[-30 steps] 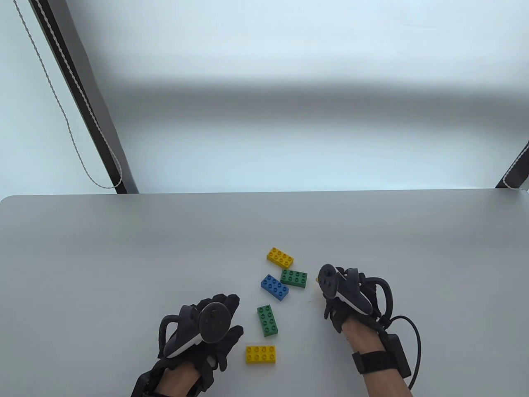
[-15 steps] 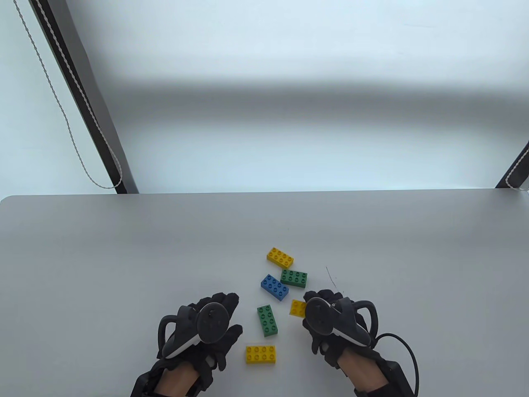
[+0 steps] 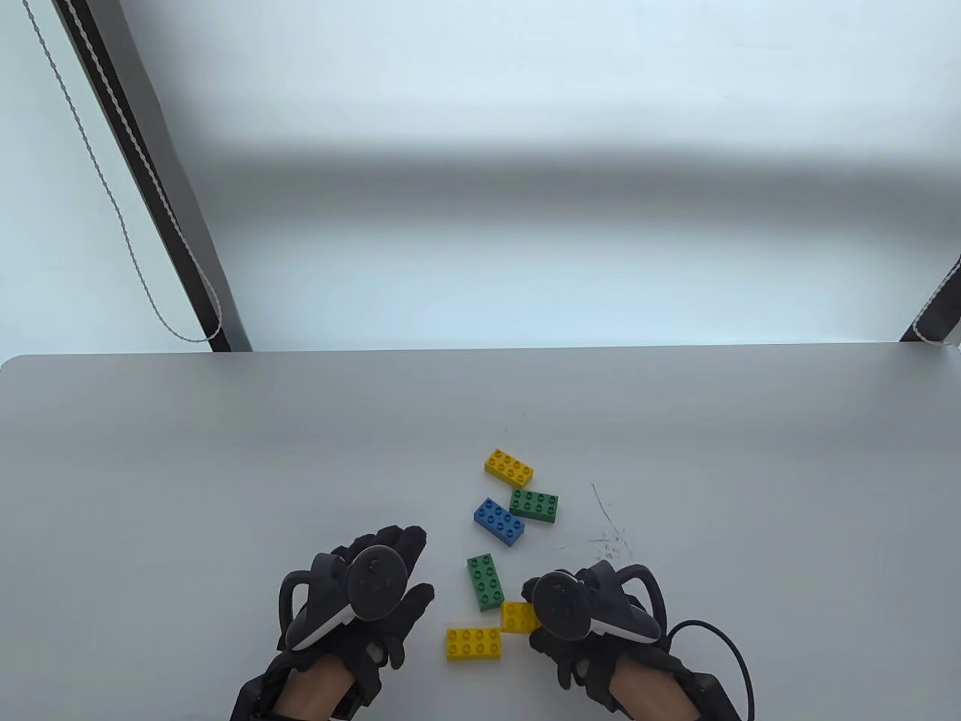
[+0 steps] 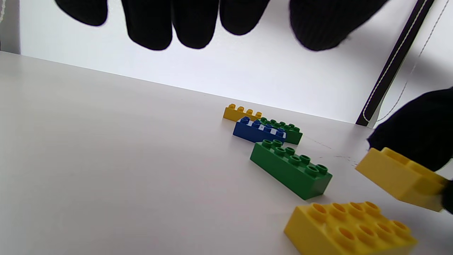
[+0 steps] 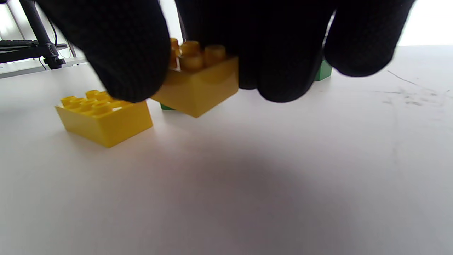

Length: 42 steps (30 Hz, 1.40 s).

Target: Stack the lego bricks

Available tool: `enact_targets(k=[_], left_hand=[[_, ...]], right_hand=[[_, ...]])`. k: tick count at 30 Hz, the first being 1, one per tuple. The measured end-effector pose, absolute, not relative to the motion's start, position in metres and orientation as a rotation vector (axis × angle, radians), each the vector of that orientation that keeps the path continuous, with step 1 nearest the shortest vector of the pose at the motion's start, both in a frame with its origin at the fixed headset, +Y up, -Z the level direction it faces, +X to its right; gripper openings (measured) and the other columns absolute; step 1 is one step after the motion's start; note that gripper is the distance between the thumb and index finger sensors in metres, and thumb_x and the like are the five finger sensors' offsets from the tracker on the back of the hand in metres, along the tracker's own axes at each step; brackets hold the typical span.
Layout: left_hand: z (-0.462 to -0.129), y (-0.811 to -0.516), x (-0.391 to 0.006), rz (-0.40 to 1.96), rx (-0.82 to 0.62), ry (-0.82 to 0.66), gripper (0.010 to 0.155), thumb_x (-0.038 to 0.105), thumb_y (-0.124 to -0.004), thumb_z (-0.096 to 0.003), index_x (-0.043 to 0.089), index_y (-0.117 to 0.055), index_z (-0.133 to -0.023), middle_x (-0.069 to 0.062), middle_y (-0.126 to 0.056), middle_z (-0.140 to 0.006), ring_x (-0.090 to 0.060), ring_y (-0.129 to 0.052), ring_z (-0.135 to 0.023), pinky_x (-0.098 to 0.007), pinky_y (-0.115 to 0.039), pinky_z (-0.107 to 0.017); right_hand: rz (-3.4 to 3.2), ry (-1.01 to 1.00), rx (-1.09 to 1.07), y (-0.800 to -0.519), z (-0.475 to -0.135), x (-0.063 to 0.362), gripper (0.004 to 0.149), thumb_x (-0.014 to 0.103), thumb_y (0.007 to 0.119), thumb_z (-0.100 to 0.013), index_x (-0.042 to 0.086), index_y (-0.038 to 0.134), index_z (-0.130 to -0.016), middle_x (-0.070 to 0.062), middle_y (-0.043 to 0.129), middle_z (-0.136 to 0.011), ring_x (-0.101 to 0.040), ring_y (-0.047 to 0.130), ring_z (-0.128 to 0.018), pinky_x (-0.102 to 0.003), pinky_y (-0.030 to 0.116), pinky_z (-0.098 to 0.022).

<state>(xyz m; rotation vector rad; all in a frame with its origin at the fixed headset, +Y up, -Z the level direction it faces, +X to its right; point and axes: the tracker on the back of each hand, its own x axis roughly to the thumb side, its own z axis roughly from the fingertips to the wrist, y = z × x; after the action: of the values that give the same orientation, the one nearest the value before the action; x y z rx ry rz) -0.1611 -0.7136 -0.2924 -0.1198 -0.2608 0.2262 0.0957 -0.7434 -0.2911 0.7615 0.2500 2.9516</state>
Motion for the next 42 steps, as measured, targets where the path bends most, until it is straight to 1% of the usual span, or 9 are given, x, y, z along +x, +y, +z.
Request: enact_targets(k=[10, 22, 42], left_hand=[[-0.293, -0.713, -0.163, 0.233, -0.121, -0.251, 0.073, 0.057, -0.072, -0.0427, 0.029, -0.048, -0.106, -0.007, -0.053, -0.115, -0.037, -0.057, -0.103, -0.066, -0.051, -0.072], [-0.293, -0.714, -0.162, 0.219, -0.129, -0.255, 0.073, 0.057, -0.072, -0.0426, 0.029, -0.048, -0.106, -0.008, -0.054, -0.115, -0.037, -0.057, -0.103, -0.066, -0.051, -0.072], [-0.292, -0.715, -0.159, 0.206, -0.134, -0.262, 0.073, 0.057, -0.071, -0.043, 0.029, -0.048, -0.106, -0.008, -0.054, -0.115, -0.037, -0.058, -0.103, -0.066, -0.052, -0.071]], right_hand=[[3.009, 0.375, 0.821, -0.753, -0.288, 0.088, 0.067, 0.043, 0.095, -0.029, 0.016, 0.073, -0.086, -0.008, 0.087, -0.082, -0.034, 0.096, -0.063, -0.055, 0.082, -0.048], [3.071, 0.344, 0.878, -0.757, -0.283, 0.078, 0.067, 0.043, 0.095, -0.029, 0.015, 0.075, -0.086, -0.01, 0.089, -0.081, -0.034, 0.097, -0.062, -0.055, 0.083, -0.048], [3.079, 0.348, 0.878, -0.759, -0.281, 0.074, 0.067, 0.044, 0.094, -0.03, 0.013, 0.075, -0.086, -0.011, 0.089, -0.081, -0.034, 0.097, -0.062, -0.055, 0.083, -0.047]])
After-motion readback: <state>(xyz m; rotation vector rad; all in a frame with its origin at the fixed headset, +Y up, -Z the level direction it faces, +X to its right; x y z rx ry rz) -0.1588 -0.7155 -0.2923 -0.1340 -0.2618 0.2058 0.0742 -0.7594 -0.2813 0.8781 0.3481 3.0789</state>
